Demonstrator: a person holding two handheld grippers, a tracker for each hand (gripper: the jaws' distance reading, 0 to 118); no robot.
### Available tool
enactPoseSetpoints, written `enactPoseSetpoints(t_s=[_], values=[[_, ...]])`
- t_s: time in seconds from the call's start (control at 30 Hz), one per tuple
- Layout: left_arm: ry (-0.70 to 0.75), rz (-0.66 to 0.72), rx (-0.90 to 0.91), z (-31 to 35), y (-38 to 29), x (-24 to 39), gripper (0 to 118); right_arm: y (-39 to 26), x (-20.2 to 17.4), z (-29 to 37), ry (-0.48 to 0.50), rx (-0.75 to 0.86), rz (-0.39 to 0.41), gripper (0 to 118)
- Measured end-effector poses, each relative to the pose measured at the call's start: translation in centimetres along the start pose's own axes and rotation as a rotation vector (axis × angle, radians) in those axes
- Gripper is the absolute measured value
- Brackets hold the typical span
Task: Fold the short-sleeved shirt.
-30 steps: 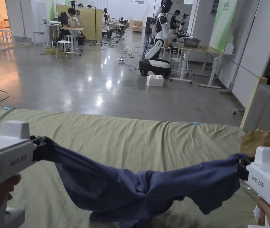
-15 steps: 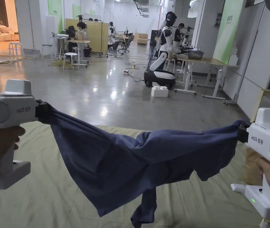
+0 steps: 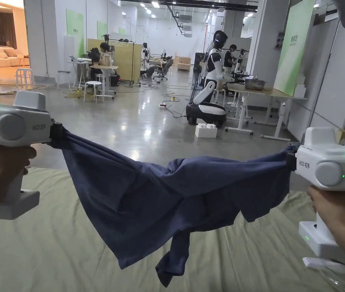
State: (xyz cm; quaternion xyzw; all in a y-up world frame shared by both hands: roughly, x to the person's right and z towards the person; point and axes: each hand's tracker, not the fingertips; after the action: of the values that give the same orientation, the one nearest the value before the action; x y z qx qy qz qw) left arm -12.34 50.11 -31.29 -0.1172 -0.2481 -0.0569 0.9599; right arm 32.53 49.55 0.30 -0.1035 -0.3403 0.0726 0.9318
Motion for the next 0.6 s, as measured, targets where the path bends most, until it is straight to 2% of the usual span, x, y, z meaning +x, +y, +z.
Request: enactPoseSetpoints(t_s=[0.13,0.33,0.47,0.6], values=[[0.008,-0.012,-0.035,-1.9,-2.0,-0.3,3,-1.5,-1.2,-1.2,0.01,-0.01,0.037,8],[-0.006,0.007,-0.14,-2.4,-8.9,0.1,3,-7.2,-2.7,-2.3,0.043,-0.112,0.028,8],[-0.044,0.031,-0.225,-1.2,-16.3,0.1,3,-12.5,-3.6,-1.8,0.057,-0.187,0.09,7],[-0.052,0.06,-0.292,1.3,-22.8,-0.3,3,-16.6,-3.6,0.0,0.063,-0.219,0.089,7]])
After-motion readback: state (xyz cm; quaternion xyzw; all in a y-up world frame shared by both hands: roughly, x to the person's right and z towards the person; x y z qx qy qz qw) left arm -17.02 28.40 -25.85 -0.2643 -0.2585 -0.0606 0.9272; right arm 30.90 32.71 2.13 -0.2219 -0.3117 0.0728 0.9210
